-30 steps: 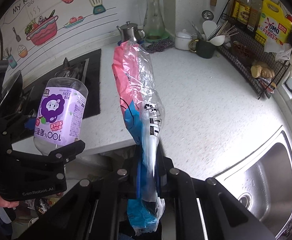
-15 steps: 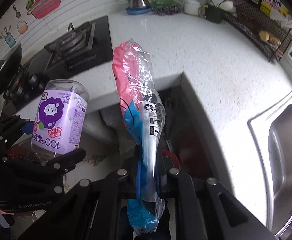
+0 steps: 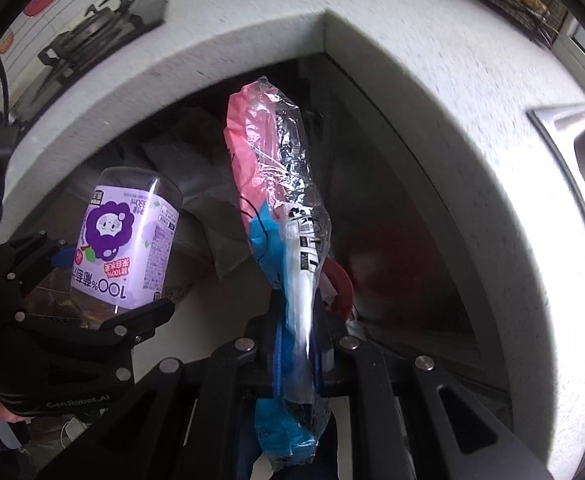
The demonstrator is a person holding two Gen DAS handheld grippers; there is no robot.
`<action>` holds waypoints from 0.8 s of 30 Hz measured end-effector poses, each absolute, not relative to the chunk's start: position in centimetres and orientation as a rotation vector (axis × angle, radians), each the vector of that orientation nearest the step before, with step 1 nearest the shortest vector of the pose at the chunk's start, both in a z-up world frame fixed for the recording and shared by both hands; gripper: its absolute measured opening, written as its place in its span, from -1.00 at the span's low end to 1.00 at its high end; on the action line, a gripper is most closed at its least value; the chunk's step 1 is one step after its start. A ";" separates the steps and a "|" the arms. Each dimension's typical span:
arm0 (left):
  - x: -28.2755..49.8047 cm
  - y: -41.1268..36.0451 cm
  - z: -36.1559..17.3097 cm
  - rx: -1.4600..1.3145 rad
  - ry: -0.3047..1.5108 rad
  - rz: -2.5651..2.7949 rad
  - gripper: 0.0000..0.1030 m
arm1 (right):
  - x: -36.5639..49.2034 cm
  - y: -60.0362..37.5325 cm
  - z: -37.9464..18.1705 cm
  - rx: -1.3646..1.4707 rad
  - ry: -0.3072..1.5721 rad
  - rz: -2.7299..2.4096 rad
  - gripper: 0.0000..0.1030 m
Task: Collect trash
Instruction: 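Carry the bottle and wrapper down toward the red bin under the counter, then open both tools to drop the bottle and wrapper into the red bin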
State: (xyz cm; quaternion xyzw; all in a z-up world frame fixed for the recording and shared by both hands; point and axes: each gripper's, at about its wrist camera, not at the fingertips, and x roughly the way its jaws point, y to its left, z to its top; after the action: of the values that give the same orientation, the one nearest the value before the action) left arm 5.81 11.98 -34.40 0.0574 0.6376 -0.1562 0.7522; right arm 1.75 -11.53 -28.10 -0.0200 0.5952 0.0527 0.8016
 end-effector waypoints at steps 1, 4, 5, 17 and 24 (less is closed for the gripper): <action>5.9 11.6 -35.0 0.133 1.397 -0.354 0.55 | 1.7 -11.8 -28.5 -0.036 1.283 0.105 -0.81; 5.9 10.7 -36.5 0.133 1.402 -0.391 0.56 | 1.4 -12.3 -29.1 -0.031 1.282 0.082 -0.81; 5.9 10.6 -37.0 0.128 1.405 -0.399 0.56 | 1.3 -12.4 -29.2 -0.034 1.279 0.074 -0.81; 7.6 7.0 -39.1 0.117 1.384 -0.547 0.77 | 0.7 -13.4 -29.4 -0.033 1.266 -0.002 -0.81; 7.5 7.3 -37.6 0.168 1.360 -0.515 1.00 | 1.5 -12.3 -29.5 -0.028 1.269 0.011 -0.81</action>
State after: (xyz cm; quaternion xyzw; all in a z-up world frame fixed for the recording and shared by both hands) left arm 7.55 7.33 -37.60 0.0765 0.6211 -0.2353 0.7437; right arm 1.55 -12.27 -29.55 -0.0129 0.5926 0.0050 0.8053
